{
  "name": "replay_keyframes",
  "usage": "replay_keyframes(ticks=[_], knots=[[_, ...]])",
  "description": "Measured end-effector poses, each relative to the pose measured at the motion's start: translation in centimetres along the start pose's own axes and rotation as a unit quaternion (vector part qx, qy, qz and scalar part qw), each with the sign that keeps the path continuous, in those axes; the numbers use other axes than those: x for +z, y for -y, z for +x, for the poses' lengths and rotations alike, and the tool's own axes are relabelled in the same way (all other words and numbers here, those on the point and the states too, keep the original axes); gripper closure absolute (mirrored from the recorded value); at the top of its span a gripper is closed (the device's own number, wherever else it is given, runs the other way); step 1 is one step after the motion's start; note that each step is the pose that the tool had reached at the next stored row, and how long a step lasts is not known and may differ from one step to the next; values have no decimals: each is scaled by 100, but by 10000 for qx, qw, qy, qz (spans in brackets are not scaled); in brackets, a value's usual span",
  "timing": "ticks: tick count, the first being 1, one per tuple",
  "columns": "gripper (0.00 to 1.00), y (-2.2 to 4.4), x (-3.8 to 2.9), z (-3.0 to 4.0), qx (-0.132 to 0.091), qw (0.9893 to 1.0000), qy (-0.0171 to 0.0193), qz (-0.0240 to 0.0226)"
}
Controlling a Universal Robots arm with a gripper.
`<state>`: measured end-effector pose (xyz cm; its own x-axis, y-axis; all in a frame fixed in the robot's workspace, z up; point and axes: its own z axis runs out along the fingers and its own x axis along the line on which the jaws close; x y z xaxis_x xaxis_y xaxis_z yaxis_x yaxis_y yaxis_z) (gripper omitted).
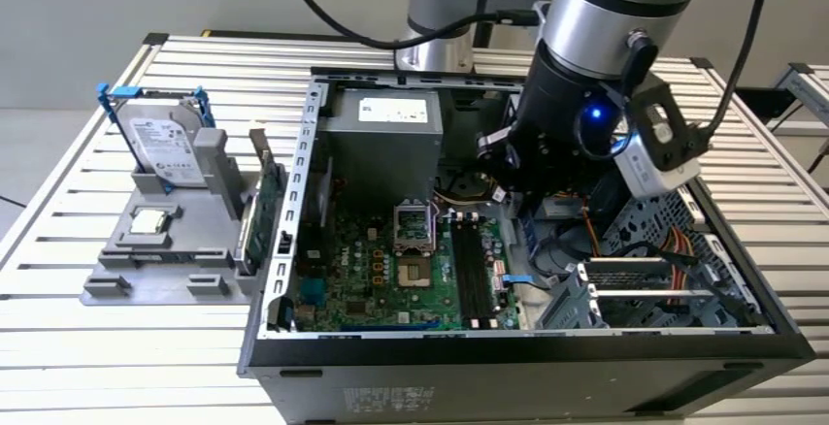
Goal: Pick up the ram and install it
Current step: 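Insert the ram into the slot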
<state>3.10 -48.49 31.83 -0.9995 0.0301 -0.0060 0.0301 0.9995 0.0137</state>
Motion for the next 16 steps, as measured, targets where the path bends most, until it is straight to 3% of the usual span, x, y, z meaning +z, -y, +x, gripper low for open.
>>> replay_keyframes(ticks=[10, 16], knots=[[100, 1, 84, 5, 47, 10000, 1, 0], [100, 2, 91, 6, 51, 10000, 1, 1]])
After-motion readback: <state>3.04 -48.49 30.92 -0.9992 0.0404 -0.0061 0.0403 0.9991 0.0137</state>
